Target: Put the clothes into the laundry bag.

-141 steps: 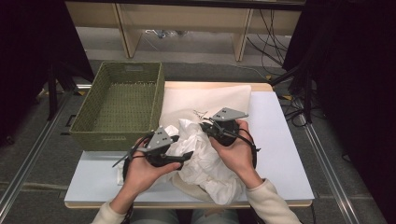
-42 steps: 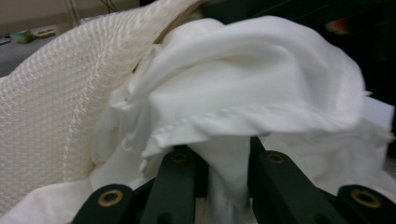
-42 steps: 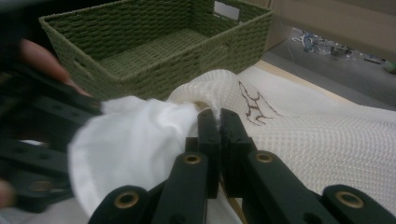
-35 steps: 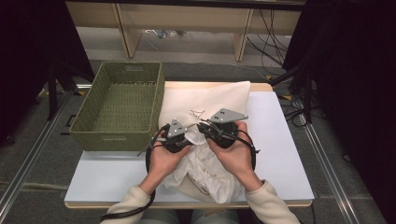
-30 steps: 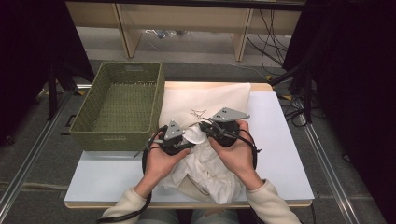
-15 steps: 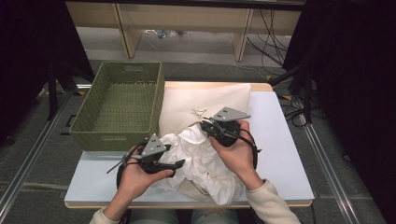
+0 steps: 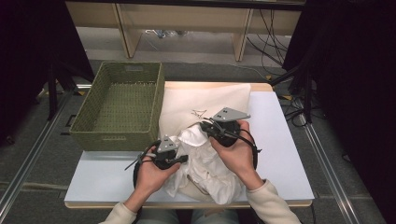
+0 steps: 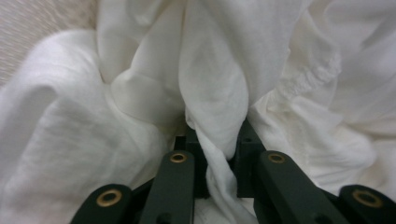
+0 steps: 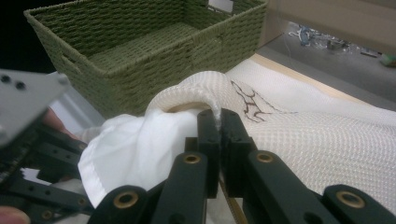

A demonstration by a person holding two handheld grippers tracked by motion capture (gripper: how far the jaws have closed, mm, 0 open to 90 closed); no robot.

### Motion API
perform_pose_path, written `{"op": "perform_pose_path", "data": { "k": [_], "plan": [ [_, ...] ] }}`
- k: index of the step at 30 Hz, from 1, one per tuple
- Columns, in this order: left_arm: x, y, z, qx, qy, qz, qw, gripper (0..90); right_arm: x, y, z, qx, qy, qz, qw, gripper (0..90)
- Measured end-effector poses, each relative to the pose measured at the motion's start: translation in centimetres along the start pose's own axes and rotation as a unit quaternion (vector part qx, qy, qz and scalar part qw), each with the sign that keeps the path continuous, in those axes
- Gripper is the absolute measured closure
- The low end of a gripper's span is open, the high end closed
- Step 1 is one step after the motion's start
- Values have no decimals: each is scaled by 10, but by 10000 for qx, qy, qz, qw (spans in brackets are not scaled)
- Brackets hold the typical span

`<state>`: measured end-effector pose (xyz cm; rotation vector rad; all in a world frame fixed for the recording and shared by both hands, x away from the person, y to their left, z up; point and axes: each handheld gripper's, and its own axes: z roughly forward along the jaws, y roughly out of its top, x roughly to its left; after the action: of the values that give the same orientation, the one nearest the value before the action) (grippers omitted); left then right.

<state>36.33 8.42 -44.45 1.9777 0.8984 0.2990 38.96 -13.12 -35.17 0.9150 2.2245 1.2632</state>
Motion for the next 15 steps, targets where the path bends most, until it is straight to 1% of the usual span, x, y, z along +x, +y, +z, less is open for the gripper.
{"op": "perform_pose_path", "data": {
  "k": [1, 2, 3, 4, 6, 7, 8, 9, 10, 12, 14, 15],
  "plan": [
    [-1, 2, -4, -176, -15, -87, 9998, 809, 0, 0, -1, -15, -55, -11, 10000, 886],
    [-2, 6, -11, -343, -39, -182, 9992, 814, 1, 1, -1, -11, -22, 5, 10000, 887],
    [-4, 11, -16, -507, -55, -233, 9984, 817, 2, 1, -1, -99, -66, 16, 9999, 886],
    [-5, 15, -20, -608, -36, -240, 9979, 818, 3, 2, -1, -61, -10, 42, 10000, 887],
    [-7, 22, -25, -843, -87, -275, 9960, 818, 4, 3, -4, -136, -65, -36, 9999, 887],
    [-9, 26, -27, -913, -42, -273, 9954, 818, 5, 4, -4, -125, -2, -30, 9999, 887],
    [-9, 30, -27, -936, -15, -207, 9954, 818, 6, 4, -4, -151, -15, -30, 9999, 888],
    [-10, 33, -26, -924, 16, -182, 9956, 818, 7, 4, -5, -226, -49, -80, 9997, 888],
    [-10, 35, -24, -916, 62, -171, 9956, 817, 9, 5, -4, -277, 11, -49, 9996, 888],
    [-8, 37, -18, -854, 155, -104, 9962, 817, 10, 6, -6, -205, 50, -39, 9998, 889],
    [-4, 37, -8, -795, 283, -97, 9964, 815, 10, 5, -7, -194, 56, -48, 9998, 889],
    [0, 37, -3, -739, 369, -61, 9966, 814, 10, 5, -6, -216, 29, -81, 9997, 889]
  ]
}}
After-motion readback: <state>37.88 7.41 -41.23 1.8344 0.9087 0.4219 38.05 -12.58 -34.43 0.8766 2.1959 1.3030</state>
